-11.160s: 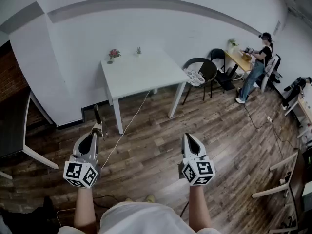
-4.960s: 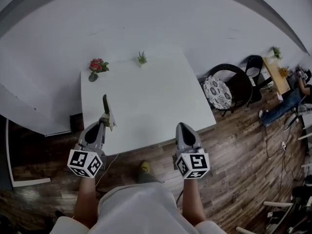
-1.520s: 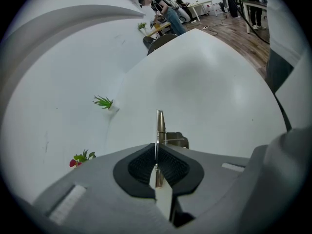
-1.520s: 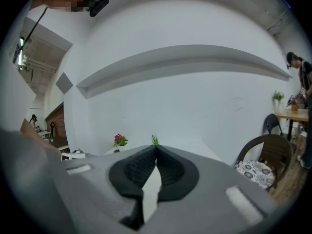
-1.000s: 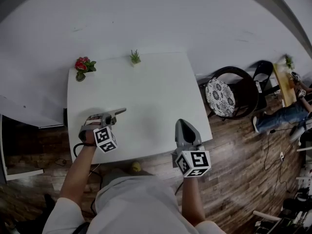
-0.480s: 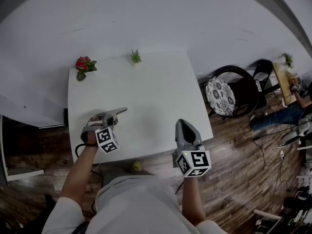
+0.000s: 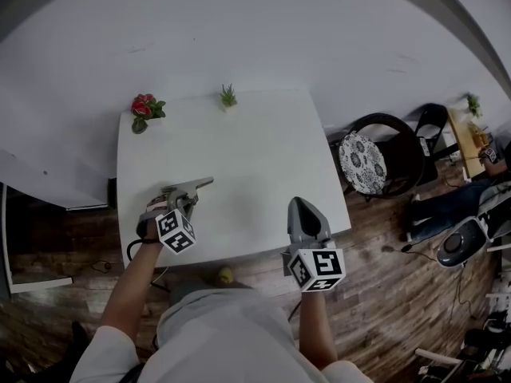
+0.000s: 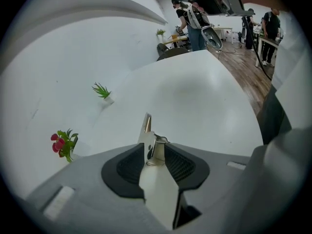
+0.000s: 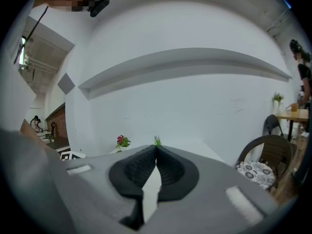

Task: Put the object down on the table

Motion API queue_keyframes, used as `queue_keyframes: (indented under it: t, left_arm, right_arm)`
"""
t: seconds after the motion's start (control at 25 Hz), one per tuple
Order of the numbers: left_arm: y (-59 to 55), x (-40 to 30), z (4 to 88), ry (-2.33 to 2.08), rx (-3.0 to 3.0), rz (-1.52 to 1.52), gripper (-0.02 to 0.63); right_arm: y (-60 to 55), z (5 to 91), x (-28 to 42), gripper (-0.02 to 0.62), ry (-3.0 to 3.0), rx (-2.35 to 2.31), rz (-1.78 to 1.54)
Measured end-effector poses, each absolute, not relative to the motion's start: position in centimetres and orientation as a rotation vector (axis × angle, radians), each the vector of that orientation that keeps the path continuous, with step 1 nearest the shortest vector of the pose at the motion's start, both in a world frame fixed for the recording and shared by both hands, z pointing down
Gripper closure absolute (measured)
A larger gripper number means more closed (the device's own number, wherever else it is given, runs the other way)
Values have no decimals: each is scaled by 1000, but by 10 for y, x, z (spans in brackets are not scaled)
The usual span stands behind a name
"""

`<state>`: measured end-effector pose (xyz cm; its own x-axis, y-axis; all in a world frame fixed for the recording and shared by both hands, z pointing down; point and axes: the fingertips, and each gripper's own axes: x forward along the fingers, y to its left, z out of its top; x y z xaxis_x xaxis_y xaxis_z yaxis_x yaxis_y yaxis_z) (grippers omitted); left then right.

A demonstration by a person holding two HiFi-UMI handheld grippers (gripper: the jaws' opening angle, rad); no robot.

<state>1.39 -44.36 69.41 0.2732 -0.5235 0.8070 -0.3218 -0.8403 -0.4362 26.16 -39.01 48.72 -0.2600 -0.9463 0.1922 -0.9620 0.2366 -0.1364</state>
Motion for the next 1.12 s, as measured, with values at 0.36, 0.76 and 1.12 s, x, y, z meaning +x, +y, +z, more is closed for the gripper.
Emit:
queue_keyframes:
  t: [0.36, 0.76, 1.12]
  left_arm:
    - [-437, 4, 659, 1037, -2508, -1434, 482]
    - [-435, -13, 591, 1336, -2585, -1126, 523]
    - [-432, -37, 540, 1513, -2590, -897, 561]
  right_arm:
    - [-381, 482, 242, 595, -2450, 1835, 330]
    - [-376, 474, 223, 597, -2467, 1818, 293]
    - [-381, 469, 200, 597, -2478, 1785, 278]
